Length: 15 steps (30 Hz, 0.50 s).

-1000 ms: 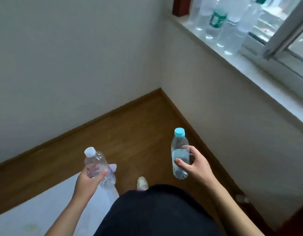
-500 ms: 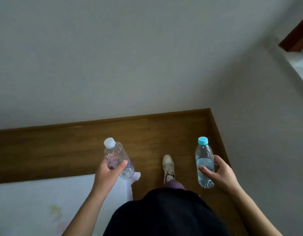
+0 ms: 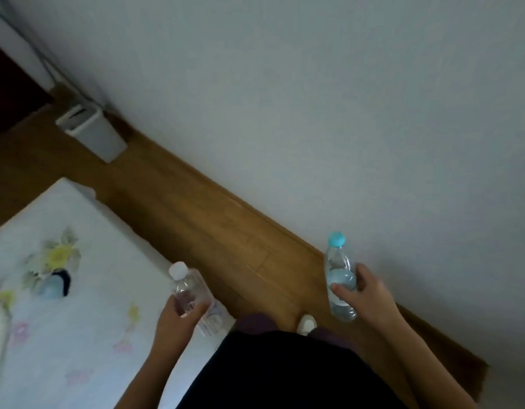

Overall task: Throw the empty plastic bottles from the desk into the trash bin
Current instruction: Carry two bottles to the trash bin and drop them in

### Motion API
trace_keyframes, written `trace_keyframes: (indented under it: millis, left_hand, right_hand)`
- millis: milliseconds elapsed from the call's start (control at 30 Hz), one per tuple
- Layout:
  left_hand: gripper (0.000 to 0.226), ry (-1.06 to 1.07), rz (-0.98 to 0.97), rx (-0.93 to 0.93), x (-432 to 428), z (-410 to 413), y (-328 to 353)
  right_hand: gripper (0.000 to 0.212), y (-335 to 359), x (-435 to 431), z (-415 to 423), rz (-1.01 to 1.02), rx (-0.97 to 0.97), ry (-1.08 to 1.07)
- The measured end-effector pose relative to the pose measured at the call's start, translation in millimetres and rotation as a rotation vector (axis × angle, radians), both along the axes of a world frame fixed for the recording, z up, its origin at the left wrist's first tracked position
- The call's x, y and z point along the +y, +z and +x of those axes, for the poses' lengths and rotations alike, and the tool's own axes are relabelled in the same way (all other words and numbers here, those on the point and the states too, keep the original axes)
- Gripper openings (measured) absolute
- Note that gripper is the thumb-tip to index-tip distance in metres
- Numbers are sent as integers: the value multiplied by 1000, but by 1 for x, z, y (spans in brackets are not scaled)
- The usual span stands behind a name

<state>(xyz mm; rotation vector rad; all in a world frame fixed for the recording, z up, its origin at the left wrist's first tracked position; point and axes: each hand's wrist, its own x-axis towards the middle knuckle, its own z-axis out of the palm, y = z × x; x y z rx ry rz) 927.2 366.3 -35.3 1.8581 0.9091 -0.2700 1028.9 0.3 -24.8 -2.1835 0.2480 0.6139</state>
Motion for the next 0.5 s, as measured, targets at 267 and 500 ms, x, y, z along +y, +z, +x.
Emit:
trace_keyframes:
  millis: [267,500]
  left_hand:
    - [56,508,35,16,71,12,-3]
    - [58,610,12,-31,161,106,-8]
  right_hand:
    - [54,3,176,176,95,-5,446]
    - [59,-12,301,269,55,57,564]
